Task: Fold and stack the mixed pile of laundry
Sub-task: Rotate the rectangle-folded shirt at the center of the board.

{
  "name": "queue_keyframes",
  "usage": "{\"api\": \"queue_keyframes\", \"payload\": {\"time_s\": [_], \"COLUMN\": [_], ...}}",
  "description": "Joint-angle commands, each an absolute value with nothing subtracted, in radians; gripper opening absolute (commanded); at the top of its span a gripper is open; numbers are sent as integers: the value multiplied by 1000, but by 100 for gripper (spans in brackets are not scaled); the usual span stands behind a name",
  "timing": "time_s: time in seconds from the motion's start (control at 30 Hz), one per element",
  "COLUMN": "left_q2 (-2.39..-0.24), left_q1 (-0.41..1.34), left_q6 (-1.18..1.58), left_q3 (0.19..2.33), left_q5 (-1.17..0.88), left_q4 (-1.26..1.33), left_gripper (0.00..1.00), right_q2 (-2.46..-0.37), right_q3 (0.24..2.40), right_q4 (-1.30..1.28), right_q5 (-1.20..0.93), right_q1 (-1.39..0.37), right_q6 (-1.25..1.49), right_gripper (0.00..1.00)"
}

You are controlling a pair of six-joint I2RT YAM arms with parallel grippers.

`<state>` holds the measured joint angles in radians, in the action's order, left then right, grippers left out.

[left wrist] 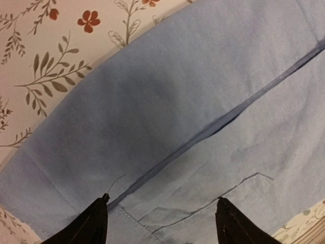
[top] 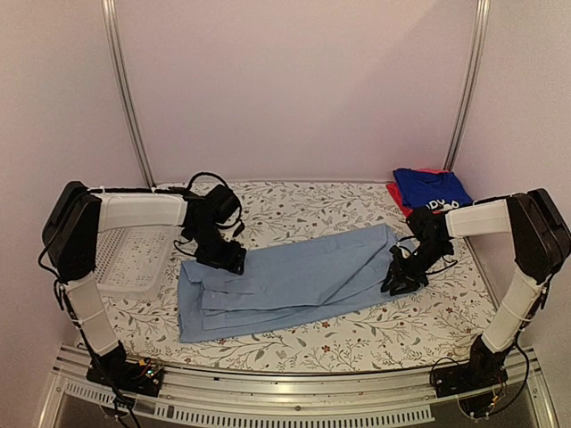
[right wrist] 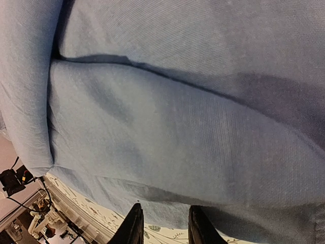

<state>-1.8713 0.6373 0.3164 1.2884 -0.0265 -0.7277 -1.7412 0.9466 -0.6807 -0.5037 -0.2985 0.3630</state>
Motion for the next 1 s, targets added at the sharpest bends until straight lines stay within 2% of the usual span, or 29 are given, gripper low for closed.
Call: {"api": "queue_keyframes", "payload": {"time_s": [0.0,0.37,0.6,0.83,0.97], "left_q2": [-1779,-1863,-1827,-1768,-1756], "left_q1": [550,490,476,458,435], "left_q6": [280,251,213,231,248], "left_q3": [1217,1203,1186,1170,1156], "left_q5": [-65,-74,-140,-142,-92], "left_q4": [-792,-834,-856,-860,-863], "left_gripper": [73,74,45,0,0], "right_q2": [-1783,-1783,-1781,-1779,-1780], "right_q3": [949,947,944,934,934], "right_q4": [-640,-645,-642,-637,-637], "right_q5": [-485,-486,-484,-481,-478], "right_q1": [-298,-298,-297,-297,-298], "right_q6": [337,322,319,324,329], "right_gripper": [31,31,31,31,31]}}
